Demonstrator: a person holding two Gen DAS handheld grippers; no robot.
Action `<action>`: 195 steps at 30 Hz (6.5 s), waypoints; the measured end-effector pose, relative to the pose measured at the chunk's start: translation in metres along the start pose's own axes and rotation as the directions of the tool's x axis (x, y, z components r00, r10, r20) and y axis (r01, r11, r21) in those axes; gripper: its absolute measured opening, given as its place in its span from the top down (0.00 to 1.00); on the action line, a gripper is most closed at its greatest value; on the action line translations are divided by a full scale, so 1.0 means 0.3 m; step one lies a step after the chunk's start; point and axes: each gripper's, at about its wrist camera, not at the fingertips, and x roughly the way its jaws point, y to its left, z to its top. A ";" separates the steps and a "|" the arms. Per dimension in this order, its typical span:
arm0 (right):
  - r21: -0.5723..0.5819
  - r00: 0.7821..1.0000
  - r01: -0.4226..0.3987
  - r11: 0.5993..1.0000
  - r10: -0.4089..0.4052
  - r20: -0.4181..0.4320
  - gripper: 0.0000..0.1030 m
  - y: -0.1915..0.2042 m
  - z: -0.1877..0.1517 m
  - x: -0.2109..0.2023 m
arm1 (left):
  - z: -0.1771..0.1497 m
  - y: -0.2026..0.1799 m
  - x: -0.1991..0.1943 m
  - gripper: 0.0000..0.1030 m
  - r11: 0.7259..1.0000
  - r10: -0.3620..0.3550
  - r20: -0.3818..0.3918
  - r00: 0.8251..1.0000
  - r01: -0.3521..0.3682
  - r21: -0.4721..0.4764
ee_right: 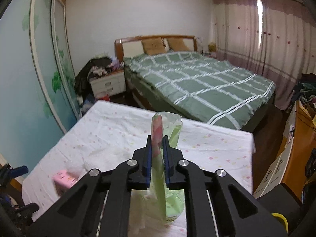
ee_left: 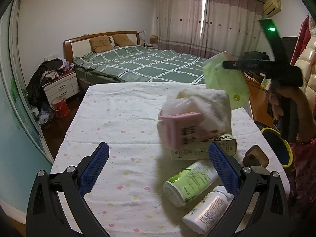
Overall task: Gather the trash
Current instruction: 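Grasp the green plastic bag with the right tool and lift it, then drop the green bag into the yellow bin while the left tool grasps the white pill bottle, then carry the white pill bottle with the left tool and drop it into the bin, then grasp the brown plastic tray with the right tool and lift it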
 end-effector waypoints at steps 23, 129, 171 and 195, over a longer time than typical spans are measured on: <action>0.404 0.908 0.417 0.814 -0.388 -0.157 0.90 -0.702 -0.583 -0.390 | -0.103 -0.239 -0.101 0.04 0.979 -0.149 -0.053 0.987 0.154 0.133; 0.538 0.861 0.486 0.689 -0.484 -0.159 0.43 -0.706 -1.008 -0.824 | 0.010 -1.680 0.452 0.53 0.472 -0.389 -0.558 0.733 0.679 0.563; 0.253 0.970 0.190 0.949 -0.142 -0.196 0.35 -0.093 -0.646 -0.329 | -0.074 -0.043 -0.162 0.05 0.994 -0.109 0.041 0.993 0.108 0.019; 0.238 0.934 0.198 0.951 -0.110 -0.339 0.96 -0.201 -0.654 -0.103 | -0.135 -0.219 -0.037 0.05 0.971 -0.231 -0.058 0.971 0.233 0.051</action>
